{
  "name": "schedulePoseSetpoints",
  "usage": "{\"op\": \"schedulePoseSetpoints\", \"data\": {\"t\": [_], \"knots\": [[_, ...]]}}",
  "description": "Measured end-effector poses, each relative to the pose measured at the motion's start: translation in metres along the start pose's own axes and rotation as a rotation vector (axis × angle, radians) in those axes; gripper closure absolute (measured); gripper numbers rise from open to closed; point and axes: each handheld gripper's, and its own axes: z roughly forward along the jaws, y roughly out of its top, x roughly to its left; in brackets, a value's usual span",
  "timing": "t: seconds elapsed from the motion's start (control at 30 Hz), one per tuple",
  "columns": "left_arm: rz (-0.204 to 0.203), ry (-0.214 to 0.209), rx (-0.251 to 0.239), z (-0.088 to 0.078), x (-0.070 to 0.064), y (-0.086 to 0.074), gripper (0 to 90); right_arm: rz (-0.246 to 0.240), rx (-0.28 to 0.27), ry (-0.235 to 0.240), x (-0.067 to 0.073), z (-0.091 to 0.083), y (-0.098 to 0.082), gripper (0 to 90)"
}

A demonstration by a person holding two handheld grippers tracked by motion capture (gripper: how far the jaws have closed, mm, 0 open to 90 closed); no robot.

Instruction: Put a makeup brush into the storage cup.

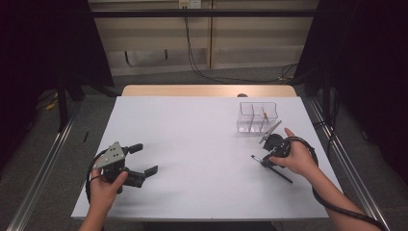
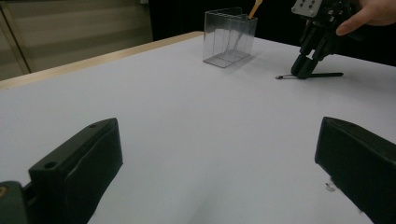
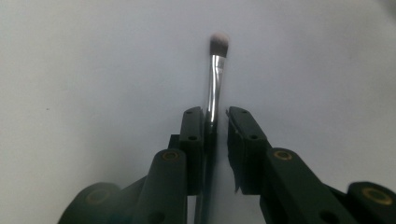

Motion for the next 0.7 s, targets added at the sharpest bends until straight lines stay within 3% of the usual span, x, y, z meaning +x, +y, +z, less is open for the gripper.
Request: {"op": "schedulePoseSetpoints", "data": {"t": [0.23, 0.27, 0.37, 0.47, 0.57, 0.7], "knots": [[0.004, 0.001, 0.002, 0.000, 0.000, 0.000, 0.7, 0.039, 0.026, -0.033, 0.004, 0.001, 0.003, 76.6], [0.002, 0.002, 0.001, 0.000, 0.000, 0.000, 0.7, 0.024, 0.008, -0.029, 0.003, 0.001, 0.001, 76.2], [0.002, 0.003, -0.001, -0.001, 0.001, 0.000, 0.7, 0.057, -0.036, 0.010, -0.002, 0.001, -0.006, 76.0], [0.002, 0.003, -0.001, 0.000, 0.001, 0.000, 0.7, 0.044, -0.064, 0.010, -0.002, 0.001, -0.010, 77.5], [0.003, 0.002, 0.001, 0.001, 0.001, 0.001, 0.7, 0.023, -0.051, -0.019, 0.003, 0.001, -0.008, 80.1], [0.002, 0.000, 0.000, 0.001, 0.001, 0.000, 0.7, 0.025, -0.027, -0.020, 0.004, 0.001, -0.004, 84.2]]}}
